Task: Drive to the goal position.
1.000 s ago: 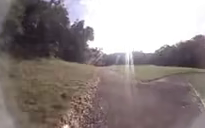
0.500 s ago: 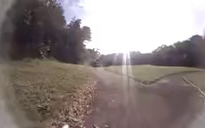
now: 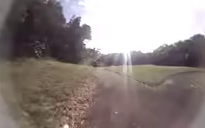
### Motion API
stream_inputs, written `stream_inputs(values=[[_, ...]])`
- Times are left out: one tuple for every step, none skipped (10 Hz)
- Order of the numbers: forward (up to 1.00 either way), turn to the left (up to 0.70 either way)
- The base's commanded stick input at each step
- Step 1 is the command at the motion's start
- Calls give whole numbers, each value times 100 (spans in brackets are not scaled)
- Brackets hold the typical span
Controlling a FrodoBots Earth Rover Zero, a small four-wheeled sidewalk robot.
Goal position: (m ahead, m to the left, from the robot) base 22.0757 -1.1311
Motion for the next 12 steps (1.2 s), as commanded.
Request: stream_inputs(values=[[85,-34],[85,-34],[85,-34],[85,-34],[85,-34],[85,-17],[85,0],[85,0],[85,0],[85,0],[85,0],[85,0]])
